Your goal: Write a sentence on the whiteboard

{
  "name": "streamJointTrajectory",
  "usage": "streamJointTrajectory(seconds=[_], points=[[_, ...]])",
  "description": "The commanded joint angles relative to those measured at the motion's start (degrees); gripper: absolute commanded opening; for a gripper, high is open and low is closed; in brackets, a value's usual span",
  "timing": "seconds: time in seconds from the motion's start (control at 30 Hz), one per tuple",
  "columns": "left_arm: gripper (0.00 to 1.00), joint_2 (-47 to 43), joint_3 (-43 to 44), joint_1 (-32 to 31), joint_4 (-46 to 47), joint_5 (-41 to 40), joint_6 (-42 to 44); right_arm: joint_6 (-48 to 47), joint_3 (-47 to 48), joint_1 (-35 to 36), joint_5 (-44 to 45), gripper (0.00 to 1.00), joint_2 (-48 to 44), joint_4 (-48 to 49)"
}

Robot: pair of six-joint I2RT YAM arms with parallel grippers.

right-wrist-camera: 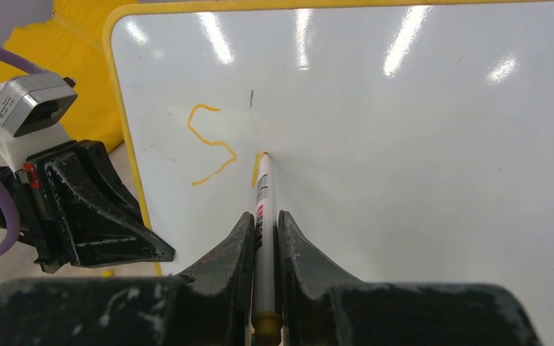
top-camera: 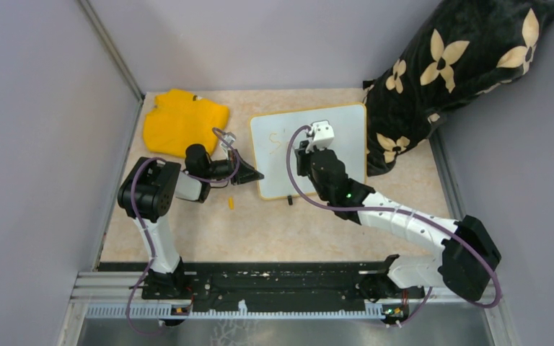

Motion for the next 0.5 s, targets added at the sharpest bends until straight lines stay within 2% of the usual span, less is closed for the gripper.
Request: streamJointTrajectory(seconds=[0.0,0.47], points=[[0.0,-0.65,0.19,-0.61,-2.59,0.97,0.71,0.34,-0.64,-1.22,1.21,0.0,-1.74,0.14],[0.0,-0.72,0.19,-0.61,-2.59,1.03,0.7,1.27,-3.8,-1.25,-1.95,0.0,-3.34,0.16]])
